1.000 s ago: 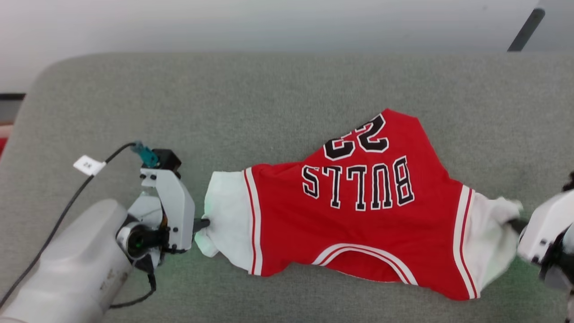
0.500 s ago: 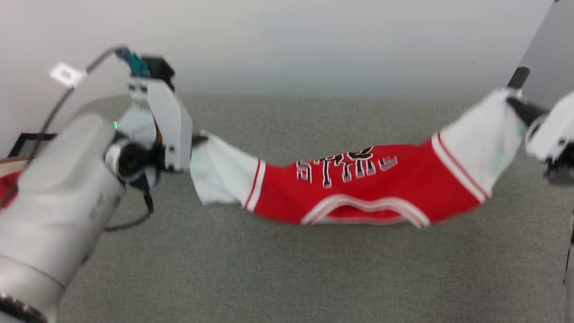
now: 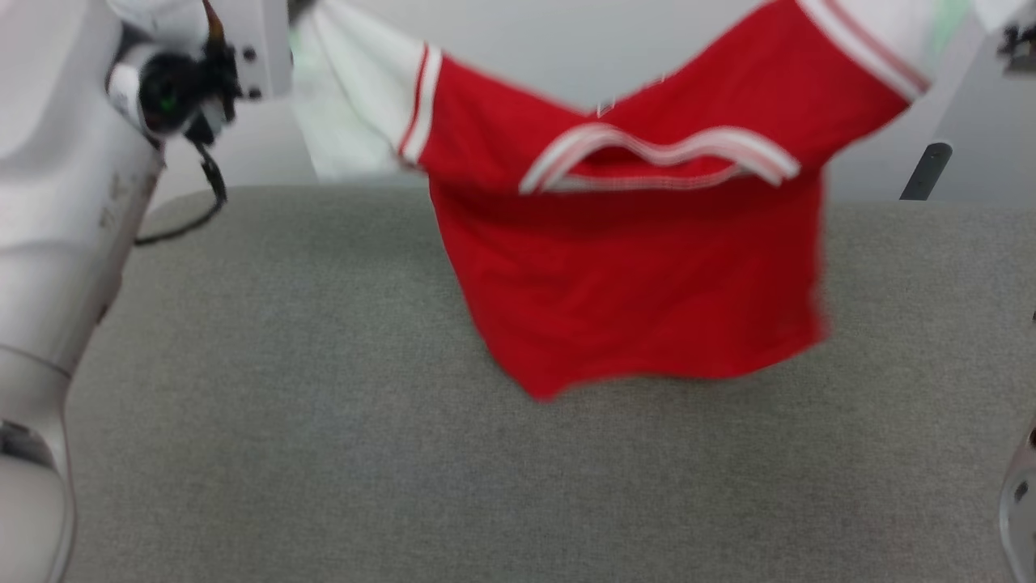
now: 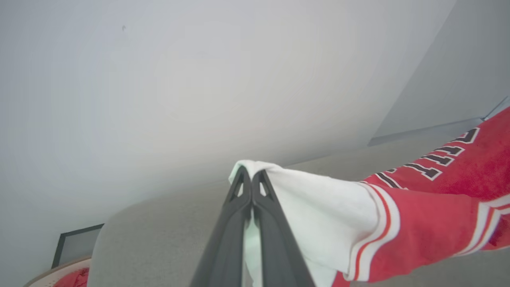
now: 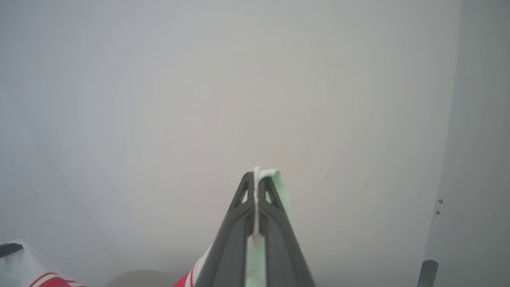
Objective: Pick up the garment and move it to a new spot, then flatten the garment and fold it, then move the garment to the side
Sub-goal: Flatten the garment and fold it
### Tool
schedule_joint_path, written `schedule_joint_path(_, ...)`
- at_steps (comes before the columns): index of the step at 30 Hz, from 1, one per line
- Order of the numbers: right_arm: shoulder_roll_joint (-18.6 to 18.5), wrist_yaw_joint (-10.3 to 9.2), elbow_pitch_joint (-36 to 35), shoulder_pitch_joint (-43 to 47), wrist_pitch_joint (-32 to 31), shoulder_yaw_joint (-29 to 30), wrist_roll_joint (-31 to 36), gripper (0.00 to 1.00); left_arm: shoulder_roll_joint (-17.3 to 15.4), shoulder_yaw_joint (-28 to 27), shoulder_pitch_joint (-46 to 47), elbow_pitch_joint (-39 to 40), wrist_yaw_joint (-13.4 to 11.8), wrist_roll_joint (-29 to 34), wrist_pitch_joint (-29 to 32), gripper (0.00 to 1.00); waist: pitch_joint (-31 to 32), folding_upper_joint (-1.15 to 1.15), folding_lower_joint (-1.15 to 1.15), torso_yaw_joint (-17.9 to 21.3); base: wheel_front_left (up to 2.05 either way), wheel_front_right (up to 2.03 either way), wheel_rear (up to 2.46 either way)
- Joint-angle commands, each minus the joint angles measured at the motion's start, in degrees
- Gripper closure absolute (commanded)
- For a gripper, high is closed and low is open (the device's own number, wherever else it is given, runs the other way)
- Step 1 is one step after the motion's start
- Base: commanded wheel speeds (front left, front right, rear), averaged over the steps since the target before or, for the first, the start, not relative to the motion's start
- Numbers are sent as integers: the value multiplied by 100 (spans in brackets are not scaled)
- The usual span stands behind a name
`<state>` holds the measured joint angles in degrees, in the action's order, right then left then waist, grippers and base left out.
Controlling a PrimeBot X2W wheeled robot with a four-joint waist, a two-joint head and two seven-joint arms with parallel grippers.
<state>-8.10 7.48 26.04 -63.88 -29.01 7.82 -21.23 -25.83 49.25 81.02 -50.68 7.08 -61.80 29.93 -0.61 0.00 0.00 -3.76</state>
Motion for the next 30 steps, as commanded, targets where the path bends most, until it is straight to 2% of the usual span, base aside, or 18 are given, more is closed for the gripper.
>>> schedule_joint_path(1, -24, 2, 189, -274, 365, -85, 57, 100, 28, -27, 199, -126, 1, 110, -217, 100, -4, 0, 0, -12, 0, 0, 0)
schedule_joint_path(8, -146, 2, 1151, -1076, 1669, -350, 192, 100, 227, -153, 744, -661, -73, 309, -1078, 100, -46, 0, 0, -75, 0, 0, 0)
schedule_joint_path(15, -270, 2, 1873, -1647, 2350, -503, 228, 100, 354, -265, 1126, -1009, -20, 298, -1635, 100, -381, 0, 0, -85, 0, 0, 0)
schedule_joint_path(22, -402, 2, 2259, -2224, 2998, -775, 363, 100, 386, -356, 1617, -1088, 13, 359, -2267, 100, -1210, 0, 0, -14, 0, 0, 0)
schedule_joint_path(30, -638, 2, 2558, -3109, 4022, -1148, 1048, 100, 441, -507, 2395, -1188, 38, 439, -3107, 100, -2417, 0, 0, 55, 0, 0, 0)
